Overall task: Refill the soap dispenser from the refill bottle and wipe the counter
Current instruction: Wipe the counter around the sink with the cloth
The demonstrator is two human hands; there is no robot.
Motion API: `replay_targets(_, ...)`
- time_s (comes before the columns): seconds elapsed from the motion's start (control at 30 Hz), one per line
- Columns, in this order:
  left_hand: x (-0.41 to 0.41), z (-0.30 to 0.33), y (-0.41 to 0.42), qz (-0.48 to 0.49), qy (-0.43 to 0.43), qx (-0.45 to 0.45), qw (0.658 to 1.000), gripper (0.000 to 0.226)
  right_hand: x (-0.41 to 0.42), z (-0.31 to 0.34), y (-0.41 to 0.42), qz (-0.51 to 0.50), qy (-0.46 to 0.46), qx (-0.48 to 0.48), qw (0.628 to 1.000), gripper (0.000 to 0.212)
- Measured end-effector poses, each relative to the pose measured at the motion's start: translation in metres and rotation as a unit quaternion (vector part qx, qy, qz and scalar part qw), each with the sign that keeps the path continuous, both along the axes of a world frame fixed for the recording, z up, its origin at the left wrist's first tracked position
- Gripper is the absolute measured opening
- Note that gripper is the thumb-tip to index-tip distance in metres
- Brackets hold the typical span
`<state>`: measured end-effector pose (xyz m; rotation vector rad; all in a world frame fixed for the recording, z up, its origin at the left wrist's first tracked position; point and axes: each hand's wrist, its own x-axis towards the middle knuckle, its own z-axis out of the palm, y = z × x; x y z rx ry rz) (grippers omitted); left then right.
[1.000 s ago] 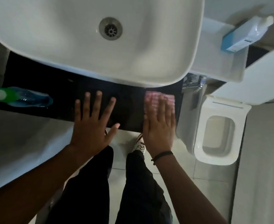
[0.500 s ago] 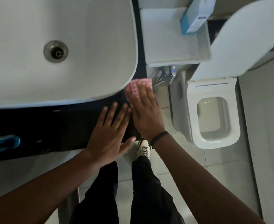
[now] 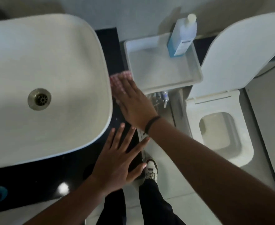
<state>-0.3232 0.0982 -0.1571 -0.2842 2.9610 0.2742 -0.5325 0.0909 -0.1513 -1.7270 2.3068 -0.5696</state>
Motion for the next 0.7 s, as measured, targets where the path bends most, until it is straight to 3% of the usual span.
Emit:
replay_targets(0.2, -0.004, 0.001, -0.002, -0.002, -0.032, -0.003, 0.999, 0.080, -0.044, 0.002, -0.086, -0.108, -0.078, 0.053, 0.990, 0.067)
replay_targets(0.47, -0.007, 0.010, -0.003, -0.001, -0.048, -0.004, 0.999, 0.080, -0.014, -0.008, -0.047, -0.092, -0.077, 0.029, 0.992, 0.067)
replay_targets(0.7, -0.004, 0.000, -0.002, -0.005, -0.052, -0.009, 0.999, 0.080, -0.066, 0.001, -0.122, -0.130, -0.127, 0.015, 0.983, 0.064)
